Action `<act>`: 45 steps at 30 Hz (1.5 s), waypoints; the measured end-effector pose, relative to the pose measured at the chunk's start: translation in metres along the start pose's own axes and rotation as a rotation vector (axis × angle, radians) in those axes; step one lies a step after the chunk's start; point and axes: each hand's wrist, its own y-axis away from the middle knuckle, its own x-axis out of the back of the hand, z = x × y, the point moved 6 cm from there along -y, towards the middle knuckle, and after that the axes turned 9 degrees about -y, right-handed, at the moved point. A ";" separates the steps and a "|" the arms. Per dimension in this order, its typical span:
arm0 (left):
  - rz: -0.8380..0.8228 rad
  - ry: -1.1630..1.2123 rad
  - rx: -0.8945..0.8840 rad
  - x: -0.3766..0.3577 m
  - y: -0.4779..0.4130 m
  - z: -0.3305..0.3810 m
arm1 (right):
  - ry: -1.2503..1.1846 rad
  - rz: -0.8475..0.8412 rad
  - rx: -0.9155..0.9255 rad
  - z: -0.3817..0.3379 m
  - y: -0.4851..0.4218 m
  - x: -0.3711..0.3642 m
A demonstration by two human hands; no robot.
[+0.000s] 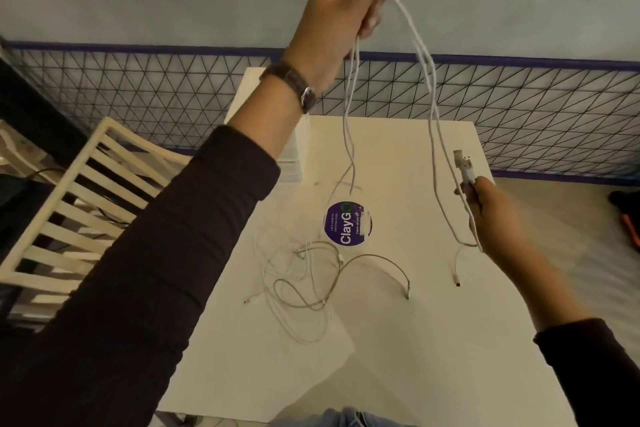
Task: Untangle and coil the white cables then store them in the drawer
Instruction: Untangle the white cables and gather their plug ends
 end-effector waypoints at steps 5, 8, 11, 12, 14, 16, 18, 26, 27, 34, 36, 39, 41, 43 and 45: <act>-0.030 -0.093 -0.038 -0.023 -0.035 0.026 | -0.108 0.046 0.025 -0.021 -0.005 -0.007; -0.007 -0.141 0.050 -0.023 -0.037 -0.007 | -0.167 0.031 -0.010 -0.020 -0.003 -0.019; -0.030 -0.287 0.187 -0.023 -0.029 -0.072 | -0.301 0.071 -0.101 -0.009 0.001 -0.029; -0.057 -0.324 0.239 -0.024 -0.022 -0.096 | -0.369 0.090 -0.139 -0.004 0.004 -0.031; -0.121 -0.353 0.357 -0.022 -0.005 -0.144 | -0.467 0.126 -0.189 0.005 0.008 -0.035; -0.164 -0.386 0.449 -0.018 0.014 -0.181 | -0.483 0.138 -0.208 0.008 0.013 -0.039; -0.176 -0.383 0.576 -0.012 0.033 -0.216 | -0.470 0.136 -0.208 0.009 0.017 -0.044; -0.172 -0.361 0.790 0.023 0.123 -0.304 | -0.468 0.081 -0.256 0.020 0.037 -0.065; -0.145 -0.354 0.793 0.027 0.136 -0.308 | -0.480 0.081 -0.268 0.022 0.040 -0.066; -0.189 -0.800 0.332 0.016 0.212 -0.281 | -0.637 0.061 -0.376 0.029 0.056 -0.076; -0.438 -0.823 0.309 -0.011 0.226 -0.274 | -0.689 0.073 -0.417 0.031 0.057 -0.079; -0.773 -0.900 0.376 -0.052 0.247 -0.291 | -0.821 0.095 -0.461 0.032 0.053 -0.079; -0.879 -0.918 0.427 -0.074 0.257 -0.310 | -0.928 0.122 -0.483 0.031 0.046 -0.075; -0.876 -0.901 0.405 -0.092 0.257 -0.325 | -1.018 0.163 -0.480 0.025 0.036 -0.067; -0.801 -0.890 0.341 -0.108 0.243 -0.333 | -1.079 0.195 -0.458 0.019 0.025 -0.060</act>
